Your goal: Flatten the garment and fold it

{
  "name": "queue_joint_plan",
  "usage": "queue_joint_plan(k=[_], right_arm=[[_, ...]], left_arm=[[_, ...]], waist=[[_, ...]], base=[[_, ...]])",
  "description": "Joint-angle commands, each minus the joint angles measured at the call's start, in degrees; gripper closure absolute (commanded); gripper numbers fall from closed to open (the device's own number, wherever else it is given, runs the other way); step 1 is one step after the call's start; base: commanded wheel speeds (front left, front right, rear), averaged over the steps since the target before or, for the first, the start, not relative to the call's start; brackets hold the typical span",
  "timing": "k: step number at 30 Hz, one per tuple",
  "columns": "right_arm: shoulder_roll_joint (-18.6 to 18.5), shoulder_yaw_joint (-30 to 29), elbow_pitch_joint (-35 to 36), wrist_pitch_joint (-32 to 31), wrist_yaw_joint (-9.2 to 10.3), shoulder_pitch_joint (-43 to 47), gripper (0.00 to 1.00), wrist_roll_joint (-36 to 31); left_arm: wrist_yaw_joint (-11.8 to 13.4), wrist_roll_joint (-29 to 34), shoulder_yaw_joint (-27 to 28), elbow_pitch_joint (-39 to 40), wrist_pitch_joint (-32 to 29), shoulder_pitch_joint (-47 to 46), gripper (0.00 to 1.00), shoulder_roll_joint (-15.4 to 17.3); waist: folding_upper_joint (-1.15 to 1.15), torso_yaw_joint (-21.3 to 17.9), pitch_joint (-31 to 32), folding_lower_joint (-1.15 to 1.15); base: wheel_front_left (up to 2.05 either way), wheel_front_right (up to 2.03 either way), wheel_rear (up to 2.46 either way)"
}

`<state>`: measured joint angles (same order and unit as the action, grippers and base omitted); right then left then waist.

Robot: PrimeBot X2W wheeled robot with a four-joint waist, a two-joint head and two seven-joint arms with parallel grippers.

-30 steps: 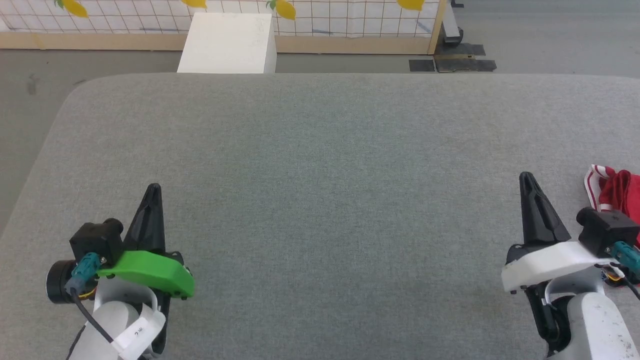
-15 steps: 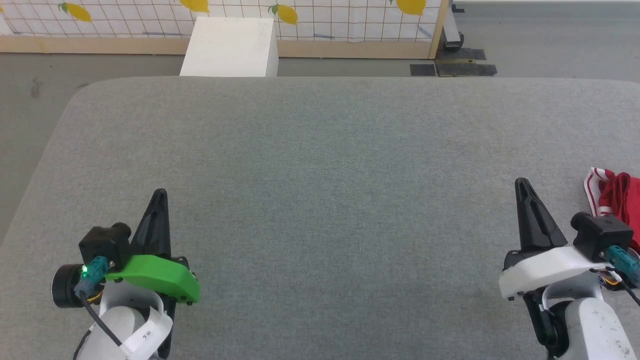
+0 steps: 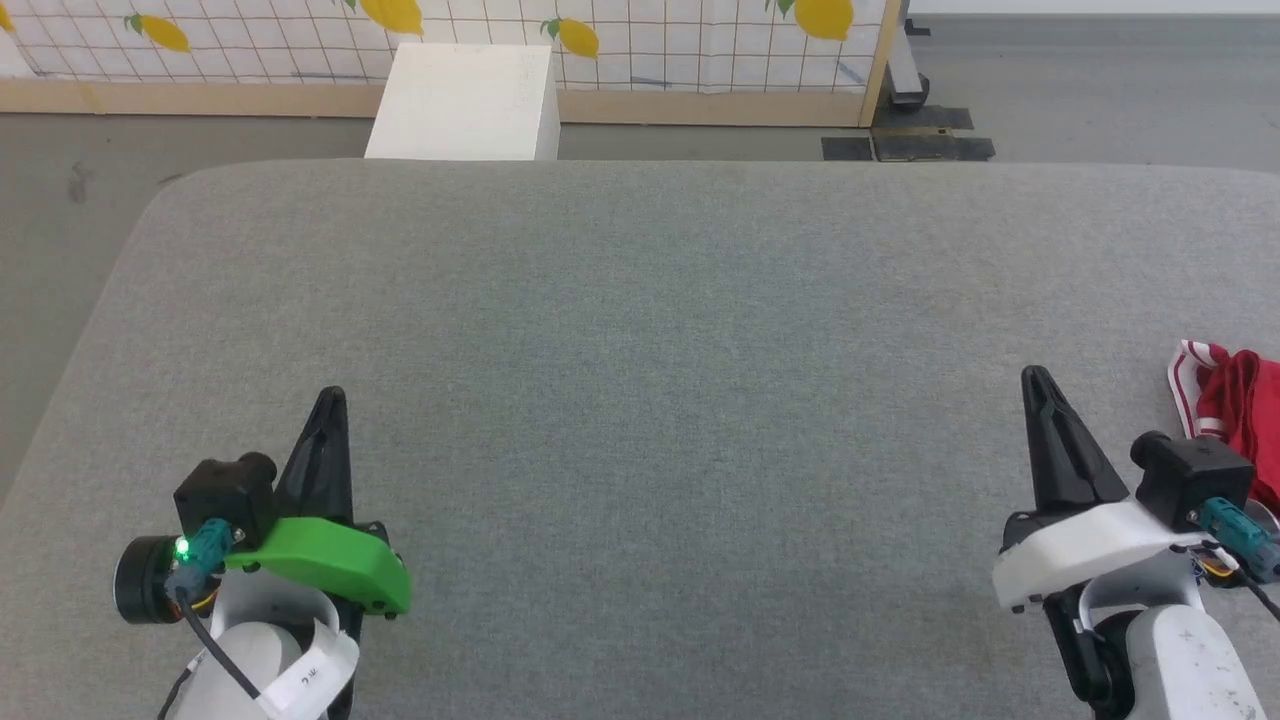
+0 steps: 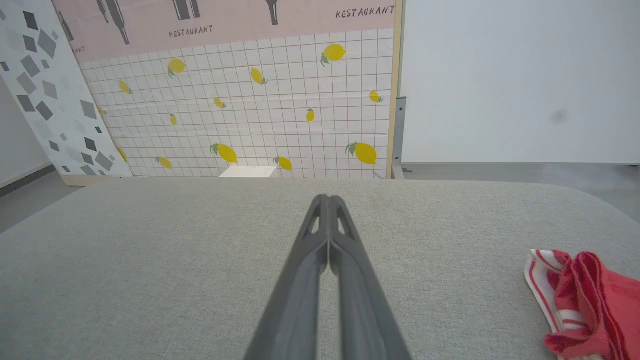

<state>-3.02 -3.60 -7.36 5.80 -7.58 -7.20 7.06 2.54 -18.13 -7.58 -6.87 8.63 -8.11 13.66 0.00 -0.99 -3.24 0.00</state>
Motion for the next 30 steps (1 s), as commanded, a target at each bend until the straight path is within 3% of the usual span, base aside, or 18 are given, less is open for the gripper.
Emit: queue_joint_plan(k=[1, 30], right_arm=[[0.1, 0.2, 0.5, -0.2, 0.03, 1.0, 1.0, -0.5], [0.1, 1.5, 3.1, -2.3, 0.05, 3.3, 1.0, -3.0]], left_arm=[[-0.4, 1.5, 0.5, 0.4, -0.3, 1.2, 1.0, -0.6], [-1.2, 7.8, 3.1, 2.8, -3.4, 3.8, 1.0, -4.5]], waist=[[0.0, 0.0, 0.1, 0.0], [0.0, 0.4, 1.3, 0.0]], base=[[0.0, 0.0, 0.0], [0.0, 0.0, 0.0]])
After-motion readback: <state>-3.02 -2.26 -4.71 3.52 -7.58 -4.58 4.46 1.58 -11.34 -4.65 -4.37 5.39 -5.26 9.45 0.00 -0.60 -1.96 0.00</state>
